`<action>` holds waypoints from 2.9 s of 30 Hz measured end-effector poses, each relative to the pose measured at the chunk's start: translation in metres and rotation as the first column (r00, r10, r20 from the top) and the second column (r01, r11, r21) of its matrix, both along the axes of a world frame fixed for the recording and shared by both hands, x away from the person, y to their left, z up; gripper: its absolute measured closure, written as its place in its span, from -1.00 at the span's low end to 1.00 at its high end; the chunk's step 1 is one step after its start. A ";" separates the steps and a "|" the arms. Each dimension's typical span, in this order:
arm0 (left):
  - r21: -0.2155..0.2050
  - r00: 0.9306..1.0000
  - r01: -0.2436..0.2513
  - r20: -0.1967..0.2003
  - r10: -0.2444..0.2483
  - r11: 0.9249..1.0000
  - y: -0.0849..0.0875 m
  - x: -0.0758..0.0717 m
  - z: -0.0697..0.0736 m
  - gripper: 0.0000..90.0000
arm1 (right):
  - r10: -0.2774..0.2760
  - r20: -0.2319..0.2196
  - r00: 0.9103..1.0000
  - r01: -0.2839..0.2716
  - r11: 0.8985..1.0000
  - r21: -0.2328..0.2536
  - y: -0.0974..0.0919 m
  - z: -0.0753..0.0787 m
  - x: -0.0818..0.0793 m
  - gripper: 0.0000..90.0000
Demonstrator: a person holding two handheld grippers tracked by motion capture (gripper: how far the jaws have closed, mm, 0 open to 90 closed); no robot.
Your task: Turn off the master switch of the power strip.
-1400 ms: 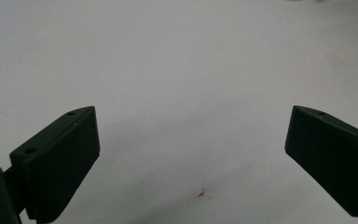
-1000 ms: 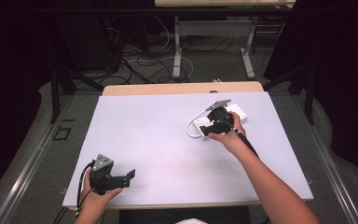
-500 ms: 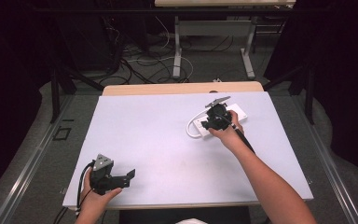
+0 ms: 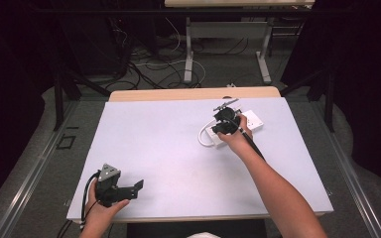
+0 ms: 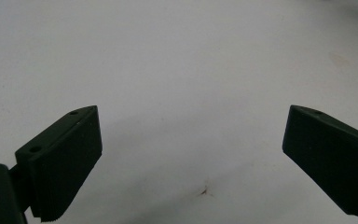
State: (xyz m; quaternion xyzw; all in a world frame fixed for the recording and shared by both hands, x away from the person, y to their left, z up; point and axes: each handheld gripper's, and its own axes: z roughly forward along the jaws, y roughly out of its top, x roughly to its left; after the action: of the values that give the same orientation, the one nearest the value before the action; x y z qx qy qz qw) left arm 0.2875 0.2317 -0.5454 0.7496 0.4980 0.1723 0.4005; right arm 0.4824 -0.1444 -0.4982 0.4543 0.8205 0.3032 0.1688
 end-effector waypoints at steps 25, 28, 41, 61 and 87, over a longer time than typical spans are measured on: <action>0.004 1.000 0.000 -0.007 0.000 1.000 0.000 0.001 -0.001 -0.89 | -0.066 -0.074 0.995 0.069 0.997 0.041 -0.001 -0.015 0.022 1.00; 0.004 1.000 0.000 -0.009 0.000 1.000 0.000 0.001 -0.001 -0.89 | -0.074 -0.080 0.994 0.078 0.996 0.042 0.001 -0.017 0.022 1.00; 0.005 1.000 -0.001 -0.012 0.001 1.000 0.001 0.001 -0.002 -0.88 | -0.047 -0.054 0.997 0.051 0.996 0.079 0.009 -0.026 0.024 1.00; 0.005 1.000 -0.003 -0.012 0.003 1.000 0.001 0.001 -0.002 -0.88 | -0.057 -0.025 0.998 0.057 0.998 0.022 0.016 -0.025 0.018 1.00; 0.016 1.000 0.006 -0.018 -0.005 1.000 0.001 0.001 -0.002 -0.87 | -0.088 0.003 0.996 0.088 0.996 0.029 0.005 -0.017 0.021 0.53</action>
State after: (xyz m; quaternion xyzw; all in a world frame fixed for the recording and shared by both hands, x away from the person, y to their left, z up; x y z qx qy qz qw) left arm 0.2887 0.2323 -0.5470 0.7557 0.4981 0.1685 0.3904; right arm 0.5030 -0.1392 -0.5149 0.4919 0.7948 0.3080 0.1773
